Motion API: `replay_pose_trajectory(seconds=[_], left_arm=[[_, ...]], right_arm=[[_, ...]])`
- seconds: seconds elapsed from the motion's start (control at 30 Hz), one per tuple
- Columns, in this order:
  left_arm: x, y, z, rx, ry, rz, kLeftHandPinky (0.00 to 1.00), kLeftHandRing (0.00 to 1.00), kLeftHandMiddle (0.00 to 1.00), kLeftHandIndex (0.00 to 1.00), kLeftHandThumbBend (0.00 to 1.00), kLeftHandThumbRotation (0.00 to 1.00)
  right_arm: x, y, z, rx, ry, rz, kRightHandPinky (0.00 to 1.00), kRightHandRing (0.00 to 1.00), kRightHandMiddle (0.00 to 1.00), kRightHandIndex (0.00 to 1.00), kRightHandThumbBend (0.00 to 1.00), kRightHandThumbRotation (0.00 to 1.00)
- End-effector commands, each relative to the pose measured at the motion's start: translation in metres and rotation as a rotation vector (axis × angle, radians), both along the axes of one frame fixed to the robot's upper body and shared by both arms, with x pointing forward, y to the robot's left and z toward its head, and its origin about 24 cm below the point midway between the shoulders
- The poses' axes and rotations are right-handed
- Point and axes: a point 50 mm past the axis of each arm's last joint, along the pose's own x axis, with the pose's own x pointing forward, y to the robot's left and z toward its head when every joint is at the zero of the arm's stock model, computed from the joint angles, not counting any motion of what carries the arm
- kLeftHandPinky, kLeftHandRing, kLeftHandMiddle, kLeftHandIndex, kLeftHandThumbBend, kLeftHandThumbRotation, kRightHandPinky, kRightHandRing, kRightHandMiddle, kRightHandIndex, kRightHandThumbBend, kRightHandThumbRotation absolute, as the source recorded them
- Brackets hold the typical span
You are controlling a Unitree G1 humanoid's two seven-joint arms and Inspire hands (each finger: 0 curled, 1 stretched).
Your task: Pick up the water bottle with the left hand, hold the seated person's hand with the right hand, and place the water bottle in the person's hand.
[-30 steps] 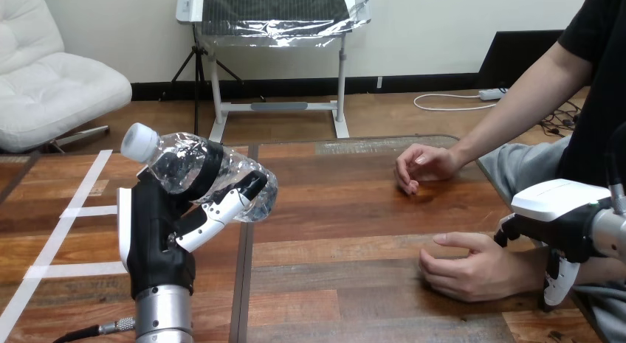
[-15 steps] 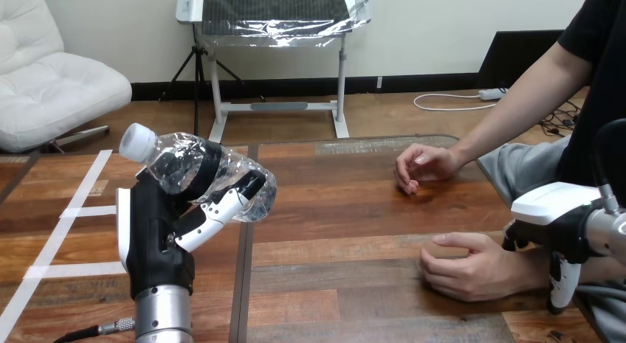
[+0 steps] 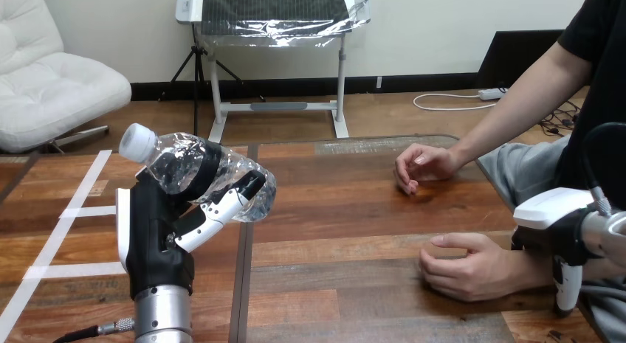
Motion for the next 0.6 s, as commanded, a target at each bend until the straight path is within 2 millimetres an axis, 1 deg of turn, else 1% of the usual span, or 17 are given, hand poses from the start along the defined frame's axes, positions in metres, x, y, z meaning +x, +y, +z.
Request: replay_pose_trajectory(seconds=[0.0,0.2,0.3,0.57], left_arm=[[0.0061,-0.0029,0.0234,-0.001,-0.12,-0.002,0.4,0.43,0.47,0.49,0.62,0.0],[0.0057,-0.0027,0.0233,-0.001,-0.121,-0.003,0.4,0.43,0.47,0.49,0.62,0.0],[0.0055,-0.0026,0.0234,-0.001,-0.119,-0.002,0.4,0.43,0.47,0.49,0.63,0.0],[0.006,-0.0024,0.0236,0.005,-0.122,0.001,0.4,0.43,0.47,0.49,0.62,0.0]], right_arm=[[0.0146,0.0109,0.0147,0.011,-0.048,0.003,0.78,0.81,0.83,0.8,0.71,0.02],[0.0136,0.0096,0.0114,-0.011,-0.047,-0.002,0.76,0.8,0.82,0.81,0.71,0.05],[0.0124,0.0081,0.0094,0.005,-0.051,-0.018,0.75,0.79,0.82,0.81,0.71,0.07],[0.0099,0.0051,0.0068,0.036,-0.047,-0.034,0.71,0.76,0.8,0.81,0.71,0.08]])
